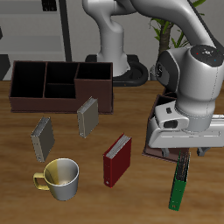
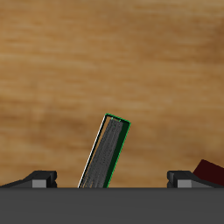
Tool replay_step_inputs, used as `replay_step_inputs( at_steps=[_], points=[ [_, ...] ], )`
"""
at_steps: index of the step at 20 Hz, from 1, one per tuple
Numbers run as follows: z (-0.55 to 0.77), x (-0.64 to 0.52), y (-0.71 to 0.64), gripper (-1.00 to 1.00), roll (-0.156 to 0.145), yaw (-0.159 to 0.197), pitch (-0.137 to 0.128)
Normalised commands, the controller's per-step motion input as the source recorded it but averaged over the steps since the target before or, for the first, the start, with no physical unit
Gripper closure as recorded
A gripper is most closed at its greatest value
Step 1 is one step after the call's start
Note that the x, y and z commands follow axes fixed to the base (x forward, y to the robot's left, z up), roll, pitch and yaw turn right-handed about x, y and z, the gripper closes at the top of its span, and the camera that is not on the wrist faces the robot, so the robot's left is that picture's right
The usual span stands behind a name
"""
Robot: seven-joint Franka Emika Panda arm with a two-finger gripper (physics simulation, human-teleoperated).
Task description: Place the green book into the left desk caddy's left compartment
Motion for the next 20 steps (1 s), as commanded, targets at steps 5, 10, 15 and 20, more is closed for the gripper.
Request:
replay_step_inputs(
  at_steps=[5, 10, 15, 20],
  points=[
    [-0.32, 0.08, 0.04, -1.0, 0.005, -0.028, 0.038],
    [-0.45, 0.12, -0.04, -1.0, -0.002, -0.043, 0.06],
    [-0.33, 0.05, -0.05, -1.0, 0.012, -0.043, 0.055],
    [-0.23, 0.01, 0.04, 1.0, -0.007, -0.014, 0.03]
  ],
)
